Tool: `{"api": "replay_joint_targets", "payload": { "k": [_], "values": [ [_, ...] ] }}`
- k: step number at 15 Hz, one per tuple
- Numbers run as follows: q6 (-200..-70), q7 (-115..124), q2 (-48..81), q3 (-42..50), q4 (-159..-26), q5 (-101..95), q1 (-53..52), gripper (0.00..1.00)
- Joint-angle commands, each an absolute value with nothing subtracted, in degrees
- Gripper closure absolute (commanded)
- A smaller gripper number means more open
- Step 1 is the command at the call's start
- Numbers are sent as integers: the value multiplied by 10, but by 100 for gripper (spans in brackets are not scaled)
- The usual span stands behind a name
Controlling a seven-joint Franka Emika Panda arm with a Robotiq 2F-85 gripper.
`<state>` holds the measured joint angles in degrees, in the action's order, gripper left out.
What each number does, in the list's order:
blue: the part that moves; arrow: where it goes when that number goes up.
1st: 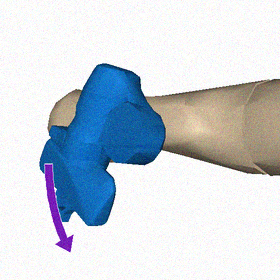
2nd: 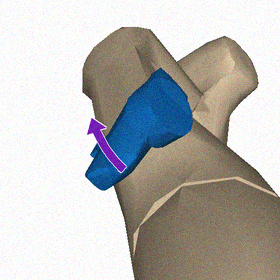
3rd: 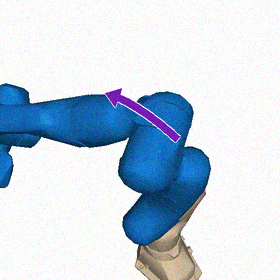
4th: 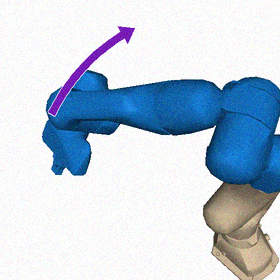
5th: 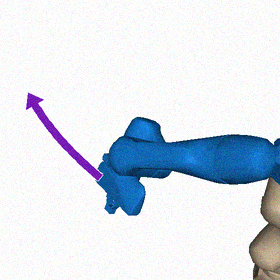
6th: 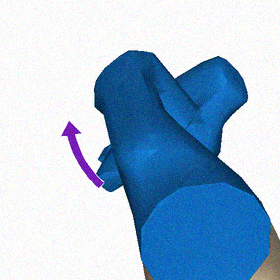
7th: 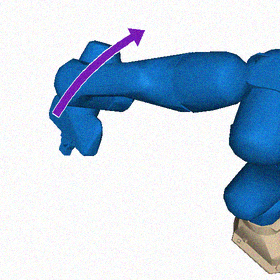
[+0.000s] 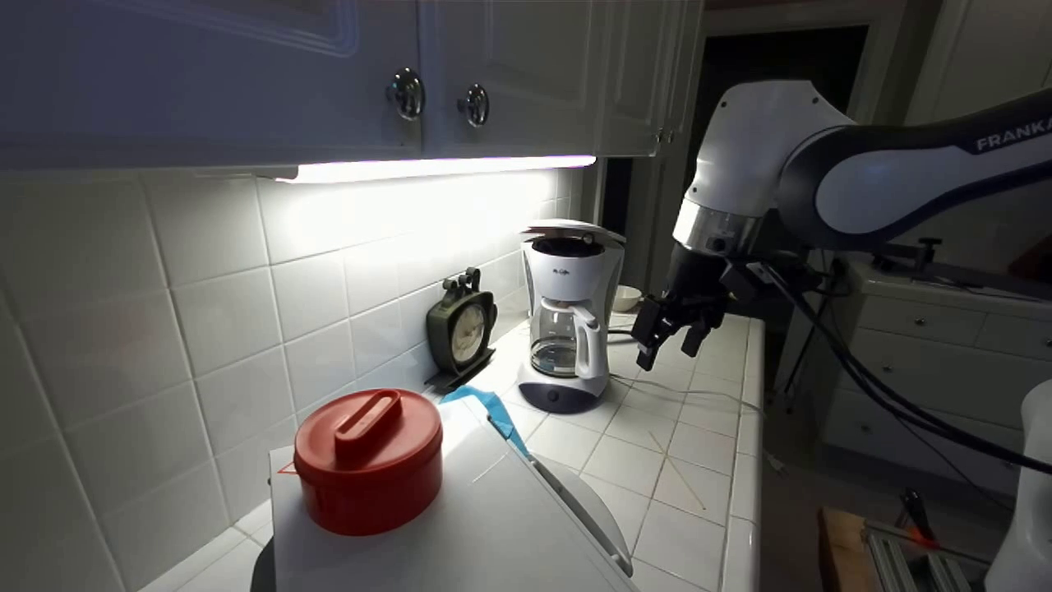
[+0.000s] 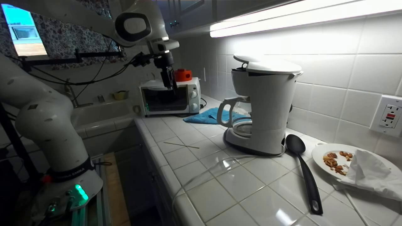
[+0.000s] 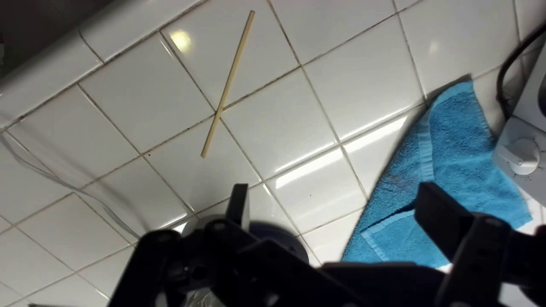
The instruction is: Put the coffee jar on the coffeemaker
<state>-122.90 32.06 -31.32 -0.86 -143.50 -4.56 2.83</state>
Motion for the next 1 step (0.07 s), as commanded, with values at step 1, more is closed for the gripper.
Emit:
{"api": "replay_joint_targets", "payload": {
  "k": [1],
  "values": [
    [-1239,285,-363,-13,-1475,-18,37,0]
  ]
}}
